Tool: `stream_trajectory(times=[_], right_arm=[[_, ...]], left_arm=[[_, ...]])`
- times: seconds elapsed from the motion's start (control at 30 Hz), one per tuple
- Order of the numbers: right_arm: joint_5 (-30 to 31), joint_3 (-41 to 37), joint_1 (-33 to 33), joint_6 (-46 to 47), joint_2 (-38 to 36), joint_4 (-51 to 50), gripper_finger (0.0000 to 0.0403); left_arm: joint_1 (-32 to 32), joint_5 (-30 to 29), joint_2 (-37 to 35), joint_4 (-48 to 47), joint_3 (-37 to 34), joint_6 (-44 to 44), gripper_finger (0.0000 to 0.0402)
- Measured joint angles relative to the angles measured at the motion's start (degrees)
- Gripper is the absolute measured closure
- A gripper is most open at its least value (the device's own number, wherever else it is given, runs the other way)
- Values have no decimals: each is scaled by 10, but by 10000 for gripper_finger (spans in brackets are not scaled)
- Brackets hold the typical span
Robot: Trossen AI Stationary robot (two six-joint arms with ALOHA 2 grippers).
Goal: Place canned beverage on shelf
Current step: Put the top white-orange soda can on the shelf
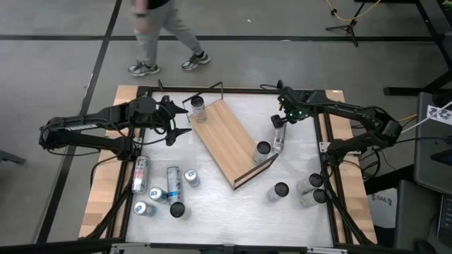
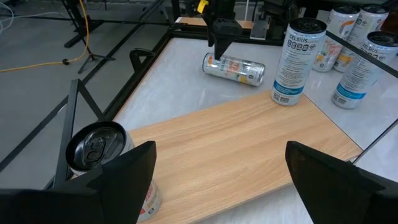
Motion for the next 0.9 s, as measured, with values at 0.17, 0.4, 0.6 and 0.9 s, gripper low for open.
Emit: stream_trajectory(times=[0.17,0.4,0.6,0.9], right_arm=[[-10,-46,0,37,0,34,15],[-15,-97,0,65,0,121,15],[-15,-126,0,90,0,117,15],[-13,-140,0,88,0,123,46]], left_arm=[[0,0,0,0,0,0,51],[0,0,0,0,0,4,51],[0,0,0,0,0,4,51],[0,0,0,0,0,4,51]])
